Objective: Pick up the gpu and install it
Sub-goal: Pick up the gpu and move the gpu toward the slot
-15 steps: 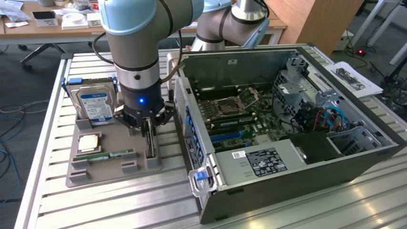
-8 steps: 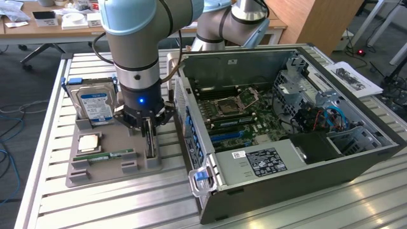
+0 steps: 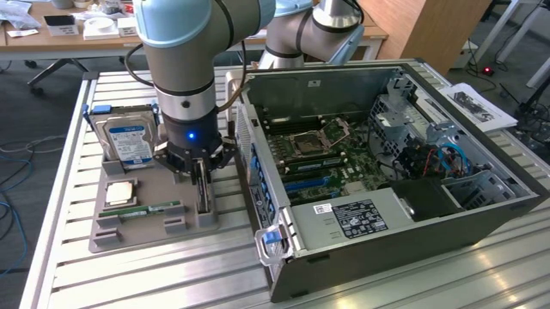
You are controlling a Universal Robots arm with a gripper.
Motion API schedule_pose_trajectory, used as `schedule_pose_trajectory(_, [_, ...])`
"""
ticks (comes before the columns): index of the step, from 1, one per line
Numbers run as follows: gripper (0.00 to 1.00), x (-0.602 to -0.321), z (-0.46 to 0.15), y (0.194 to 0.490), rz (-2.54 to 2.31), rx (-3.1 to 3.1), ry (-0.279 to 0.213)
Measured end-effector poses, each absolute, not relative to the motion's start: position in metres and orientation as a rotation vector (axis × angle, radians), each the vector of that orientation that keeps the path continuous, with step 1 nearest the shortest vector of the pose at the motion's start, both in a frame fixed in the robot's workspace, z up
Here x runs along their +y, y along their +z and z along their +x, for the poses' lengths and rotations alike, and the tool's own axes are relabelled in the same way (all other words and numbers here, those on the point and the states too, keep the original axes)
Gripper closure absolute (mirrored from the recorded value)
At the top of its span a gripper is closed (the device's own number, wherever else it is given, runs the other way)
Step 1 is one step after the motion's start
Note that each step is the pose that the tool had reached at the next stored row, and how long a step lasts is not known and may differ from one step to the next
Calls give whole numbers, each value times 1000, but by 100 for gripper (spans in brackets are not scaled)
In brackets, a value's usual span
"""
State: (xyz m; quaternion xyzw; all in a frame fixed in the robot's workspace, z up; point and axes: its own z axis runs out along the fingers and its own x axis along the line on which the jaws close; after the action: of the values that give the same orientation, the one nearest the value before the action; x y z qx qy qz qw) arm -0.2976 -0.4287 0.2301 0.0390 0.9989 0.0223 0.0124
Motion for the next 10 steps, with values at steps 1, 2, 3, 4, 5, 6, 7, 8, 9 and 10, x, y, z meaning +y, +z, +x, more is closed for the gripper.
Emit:
schedule_pose_trajectory(1, [67,-429,-298,230,120,3114,70])
schedule_pose_trajectory(2, [67,-429,-298,230,118,3114,69])
schedule_pose_trajectory(3, [67,-429,-298,230,116,3114,70])
schedule_pose_trajectory(4, [67,-429,-298,230,113,3114,70])
schedule_pose_trajectory(5, [67,-429,-298,230,110,3114,70])
schedule_pose_trajectory(6, [67,-429,-298,230,108,3114,70])
schedule_pose_trajectory(7, [67,-429,-298,230,105,3115,70])
schedule_pose_trajectory(8, [67,-429,-298,230,103,3115,70])
schedule_pose_trajectory(9, [67,-429,-298,230,103,3115,70])
schedule_pose_trajectory(10, [67,-429,-298,230,103,3115,70])
